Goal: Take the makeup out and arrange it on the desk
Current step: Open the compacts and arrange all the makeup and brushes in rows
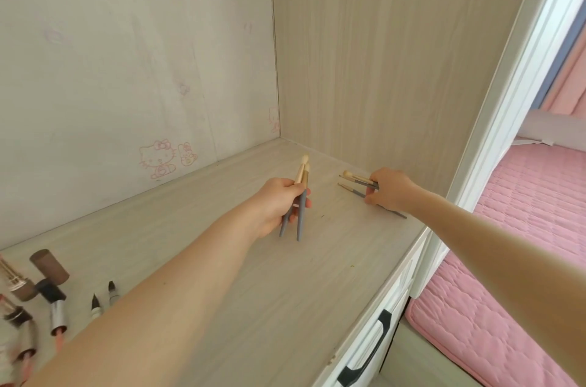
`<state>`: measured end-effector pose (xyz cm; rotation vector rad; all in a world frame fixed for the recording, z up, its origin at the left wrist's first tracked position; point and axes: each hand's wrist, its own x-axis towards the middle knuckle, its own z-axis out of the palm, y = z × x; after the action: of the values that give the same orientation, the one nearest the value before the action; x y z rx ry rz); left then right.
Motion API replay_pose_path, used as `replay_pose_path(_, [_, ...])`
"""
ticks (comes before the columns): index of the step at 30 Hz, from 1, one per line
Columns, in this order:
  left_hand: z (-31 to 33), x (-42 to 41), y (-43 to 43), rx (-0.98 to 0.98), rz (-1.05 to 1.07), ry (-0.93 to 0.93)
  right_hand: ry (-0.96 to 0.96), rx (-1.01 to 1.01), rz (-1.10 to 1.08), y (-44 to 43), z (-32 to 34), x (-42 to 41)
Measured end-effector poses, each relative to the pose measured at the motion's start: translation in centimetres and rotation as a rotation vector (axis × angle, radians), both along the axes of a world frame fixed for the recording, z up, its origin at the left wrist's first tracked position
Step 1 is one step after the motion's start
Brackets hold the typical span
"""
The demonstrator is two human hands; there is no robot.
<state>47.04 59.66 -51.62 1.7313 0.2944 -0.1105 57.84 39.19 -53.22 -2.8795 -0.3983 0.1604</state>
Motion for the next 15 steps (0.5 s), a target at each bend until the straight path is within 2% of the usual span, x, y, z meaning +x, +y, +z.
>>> replay_pose_path(7, [0.0,-2.0,1.2,0.027,-0.016,0.024,-0.023,-0.001,-0.051,1.3,0.2,-1.3])
replay_pose_path(15, [0.6,-6.2,3.7,0.006,0.053,0.012,0.022,0.285,0.099,4.1,3.3,-6.0])
